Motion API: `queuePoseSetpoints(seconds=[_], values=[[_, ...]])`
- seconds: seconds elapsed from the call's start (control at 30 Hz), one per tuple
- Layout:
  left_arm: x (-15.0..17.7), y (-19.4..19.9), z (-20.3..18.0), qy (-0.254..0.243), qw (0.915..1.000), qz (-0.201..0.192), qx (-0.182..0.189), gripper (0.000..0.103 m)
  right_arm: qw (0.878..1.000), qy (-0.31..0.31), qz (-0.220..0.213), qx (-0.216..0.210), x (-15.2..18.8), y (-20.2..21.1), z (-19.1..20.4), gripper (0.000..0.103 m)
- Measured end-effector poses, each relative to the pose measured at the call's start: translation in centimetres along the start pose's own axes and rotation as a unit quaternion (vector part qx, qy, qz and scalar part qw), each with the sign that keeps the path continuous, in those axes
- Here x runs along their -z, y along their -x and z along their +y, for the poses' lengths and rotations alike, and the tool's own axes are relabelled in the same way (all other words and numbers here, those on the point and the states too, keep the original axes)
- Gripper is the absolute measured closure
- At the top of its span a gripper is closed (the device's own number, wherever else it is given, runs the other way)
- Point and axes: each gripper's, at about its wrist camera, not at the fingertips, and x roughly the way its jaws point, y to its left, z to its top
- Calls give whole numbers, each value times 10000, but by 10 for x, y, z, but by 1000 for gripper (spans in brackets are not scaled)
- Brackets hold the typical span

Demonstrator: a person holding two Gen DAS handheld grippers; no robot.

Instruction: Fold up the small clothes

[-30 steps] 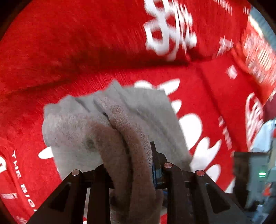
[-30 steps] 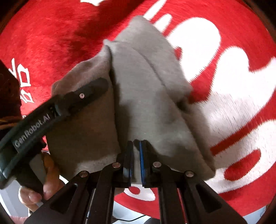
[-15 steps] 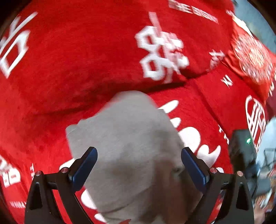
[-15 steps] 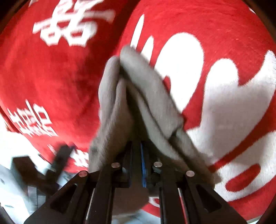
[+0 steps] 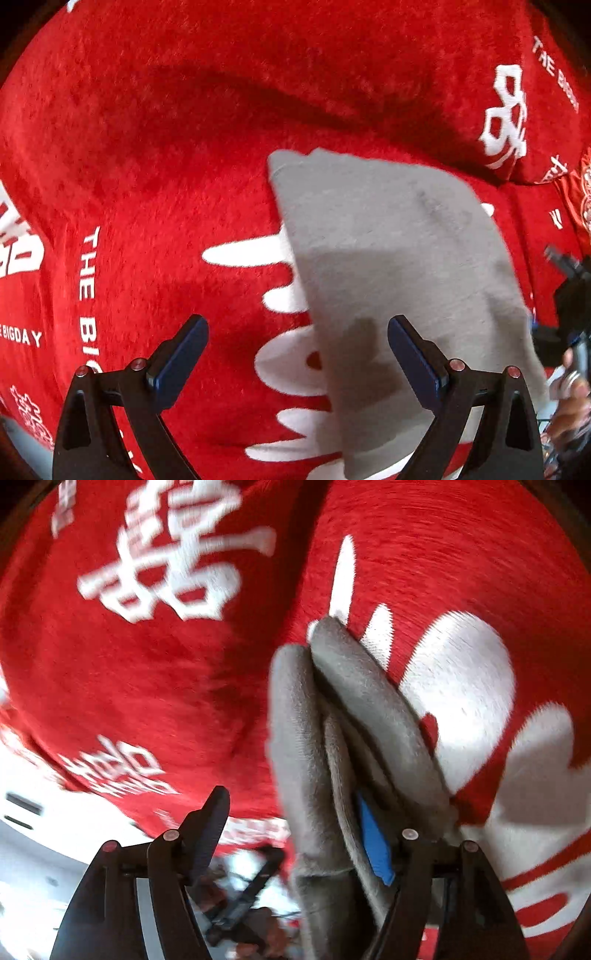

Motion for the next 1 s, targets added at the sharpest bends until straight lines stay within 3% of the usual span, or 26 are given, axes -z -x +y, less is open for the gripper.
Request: queuePoseSetpoints(seconds=[0.03,0.07,0.1,0.13,0.17,0.27,0.33,0.43,0.53,0.63,0.7,0.73,0.87,1.0], values=[[1,-3,2,16,10000,24,16,5,9991,185,149,365,-2,-11,9,33],[2,-5,2,20,10000,51,17,5,9967,363,256,672,-2,-17,13,50],[4,-8,2,11,10000,81,-1,5,9903,698,378,1145,-1,-25,23,86],[6,-9,2,0,10000,91,-7,5,9837,947,441,1467,2,-36,36,89],[8,-10,1,-15,10000,95,-19,5,9742,1313,373,1797,7,-38,48,89],[10,-9,0,-21,10000,65,-17,5,9637,2123,48,1619,27,-25,83,90],[11,-2,-1,-26,10000,-72,43,5,9575,2334,-130,1690,35,-14,91,90],[14,4,-3,-118,9997,-202,102,5,9553,2057,-198,2116,27,-14,73,90],[18,-7,-4,-159,9999,-18,10,5,9499,1872,-179,2495,18,-18,47,87],[24,-16,-2,-201,9997,40,-122,5,9528,1634,-391,2529,17,-5,34,78],[29,-19,3,-184,9996,107,-171,5,9470,1591,-511,2744,20,5,33,59],[32,-19,6,-164,9996,141,-186,5,9441,1587,-521,2843,21,8,34,59],[37,-15,17,-99,9994,287,-174,5,9496,1618,-487,2641,40,30,42,59],[37,-2,18,-89,9995,249,175,5,9539,1879,-324,2316,66,40,60,55]])
